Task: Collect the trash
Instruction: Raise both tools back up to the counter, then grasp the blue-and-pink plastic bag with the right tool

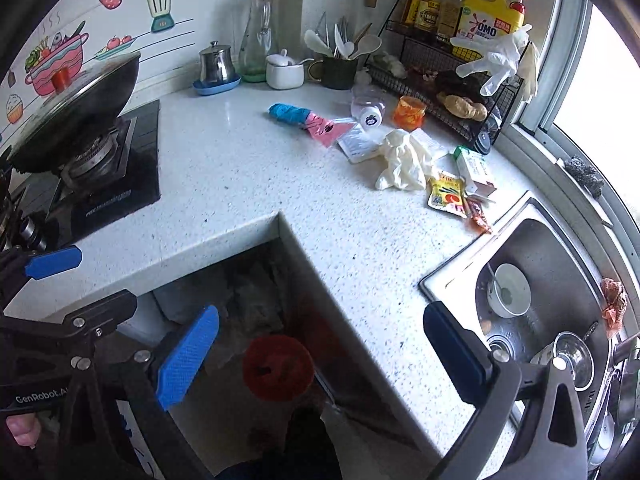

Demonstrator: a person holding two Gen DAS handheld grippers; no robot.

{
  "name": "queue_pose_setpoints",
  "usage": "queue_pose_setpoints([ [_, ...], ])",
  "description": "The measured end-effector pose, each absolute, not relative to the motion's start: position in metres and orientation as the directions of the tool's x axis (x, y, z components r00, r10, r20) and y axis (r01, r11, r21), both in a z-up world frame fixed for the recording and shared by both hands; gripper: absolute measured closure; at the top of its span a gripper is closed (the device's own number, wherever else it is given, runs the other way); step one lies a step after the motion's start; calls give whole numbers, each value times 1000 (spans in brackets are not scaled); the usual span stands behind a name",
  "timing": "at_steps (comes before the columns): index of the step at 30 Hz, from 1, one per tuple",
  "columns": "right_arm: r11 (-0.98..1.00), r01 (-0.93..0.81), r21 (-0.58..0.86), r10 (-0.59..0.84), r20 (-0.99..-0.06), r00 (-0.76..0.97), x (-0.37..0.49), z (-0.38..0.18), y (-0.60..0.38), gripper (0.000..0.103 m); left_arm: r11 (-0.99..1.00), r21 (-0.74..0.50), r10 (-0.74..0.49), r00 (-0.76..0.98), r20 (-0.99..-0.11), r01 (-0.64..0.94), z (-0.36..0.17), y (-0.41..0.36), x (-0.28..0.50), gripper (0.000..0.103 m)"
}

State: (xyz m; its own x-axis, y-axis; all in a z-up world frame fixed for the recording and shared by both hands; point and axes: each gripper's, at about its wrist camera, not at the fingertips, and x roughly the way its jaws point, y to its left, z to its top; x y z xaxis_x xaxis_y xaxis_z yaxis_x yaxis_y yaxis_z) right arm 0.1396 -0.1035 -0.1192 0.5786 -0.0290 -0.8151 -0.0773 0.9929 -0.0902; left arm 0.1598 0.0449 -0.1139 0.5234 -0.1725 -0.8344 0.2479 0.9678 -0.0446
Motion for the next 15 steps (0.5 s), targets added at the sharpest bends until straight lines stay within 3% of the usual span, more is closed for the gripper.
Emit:
queue_pose_setpoints([
  [8, 992, -67, -111, -48, -791, 610, 192, -101, -121, 1, 966, -68, -195, 534, -823, 248, -101, 23, 222, 20],
  [15, 980, -157, -120, 1, -791, 612, 267, -93, -123, 1, 983, -82, -158, 531, -833, 164, -94, 14, 289, 20],
])
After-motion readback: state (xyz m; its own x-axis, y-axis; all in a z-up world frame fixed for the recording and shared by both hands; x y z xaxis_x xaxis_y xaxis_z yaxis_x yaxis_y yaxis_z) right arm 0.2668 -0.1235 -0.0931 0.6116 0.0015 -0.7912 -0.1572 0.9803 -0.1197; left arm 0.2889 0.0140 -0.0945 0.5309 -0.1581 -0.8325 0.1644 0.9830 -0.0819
